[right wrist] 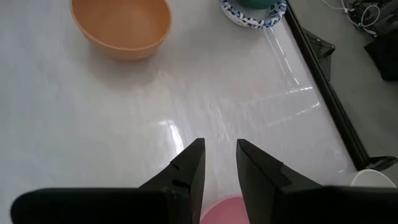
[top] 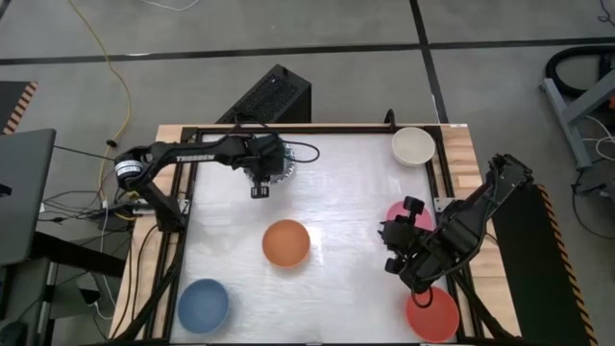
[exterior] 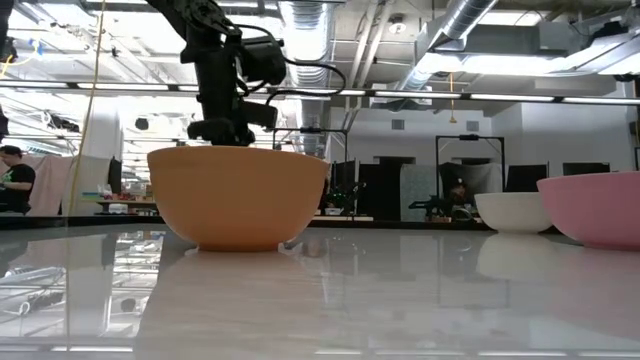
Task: Nest bowls inside each other
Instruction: Stack the green bowl on the blue patterned bowl, then stack the dark blue bowl on the green bowl
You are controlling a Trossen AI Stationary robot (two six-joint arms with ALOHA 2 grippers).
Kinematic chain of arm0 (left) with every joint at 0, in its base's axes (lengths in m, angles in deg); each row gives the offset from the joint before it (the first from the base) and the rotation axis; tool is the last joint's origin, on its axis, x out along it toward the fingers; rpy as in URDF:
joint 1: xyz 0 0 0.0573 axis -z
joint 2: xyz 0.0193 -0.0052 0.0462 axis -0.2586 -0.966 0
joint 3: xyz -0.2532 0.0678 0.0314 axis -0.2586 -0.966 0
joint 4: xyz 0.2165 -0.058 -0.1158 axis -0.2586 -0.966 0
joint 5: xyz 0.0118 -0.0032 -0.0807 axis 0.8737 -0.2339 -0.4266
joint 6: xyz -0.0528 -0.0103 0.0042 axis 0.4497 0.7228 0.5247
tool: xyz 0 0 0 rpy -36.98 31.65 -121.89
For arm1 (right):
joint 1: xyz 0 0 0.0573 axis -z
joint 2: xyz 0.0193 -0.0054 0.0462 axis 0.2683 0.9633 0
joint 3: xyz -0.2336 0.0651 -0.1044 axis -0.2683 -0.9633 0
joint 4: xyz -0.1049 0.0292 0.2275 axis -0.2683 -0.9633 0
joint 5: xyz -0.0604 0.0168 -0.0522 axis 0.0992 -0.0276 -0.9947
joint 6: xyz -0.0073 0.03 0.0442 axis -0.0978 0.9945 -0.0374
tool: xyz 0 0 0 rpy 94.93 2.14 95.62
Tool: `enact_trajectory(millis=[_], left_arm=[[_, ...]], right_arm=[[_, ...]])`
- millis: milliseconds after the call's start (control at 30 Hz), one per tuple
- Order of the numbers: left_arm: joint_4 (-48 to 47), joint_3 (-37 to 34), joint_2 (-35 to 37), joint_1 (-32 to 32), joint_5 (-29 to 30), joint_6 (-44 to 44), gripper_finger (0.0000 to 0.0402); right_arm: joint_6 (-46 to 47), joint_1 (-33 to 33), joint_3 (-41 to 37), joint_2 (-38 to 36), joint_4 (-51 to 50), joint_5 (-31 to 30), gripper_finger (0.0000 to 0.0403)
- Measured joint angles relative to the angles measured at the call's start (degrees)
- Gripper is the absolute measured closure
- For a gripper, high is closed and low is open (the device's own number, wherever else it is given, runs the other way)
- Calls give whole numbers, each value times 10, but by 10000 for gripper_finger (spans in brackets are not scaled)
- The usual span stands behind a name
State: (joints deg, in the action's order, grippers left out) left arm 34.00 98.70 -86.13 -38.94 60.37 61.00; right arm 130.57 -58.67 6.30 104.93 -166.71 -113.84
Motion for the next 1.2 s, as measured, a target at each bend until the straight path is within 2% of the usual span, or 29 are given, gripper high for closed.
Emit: enact_trajectory(millis=[200,533,667,900,1200], left_arm=[[8,0,1,-3,5,-17,368],[44,0,4,0,8,-12,238],[48,0,4,6,14,-12,201],[43,8,4,18,25,-4,176],[-5,88,4,23,15,35,175]], right_arm=[[0,0,0,1,8,0,290],[2,0,0,2,13,1,290],[2,0,0,2,17,1,290],[1,0,0,2,16,1,290],[-3,0,0,2,17,0,290]])
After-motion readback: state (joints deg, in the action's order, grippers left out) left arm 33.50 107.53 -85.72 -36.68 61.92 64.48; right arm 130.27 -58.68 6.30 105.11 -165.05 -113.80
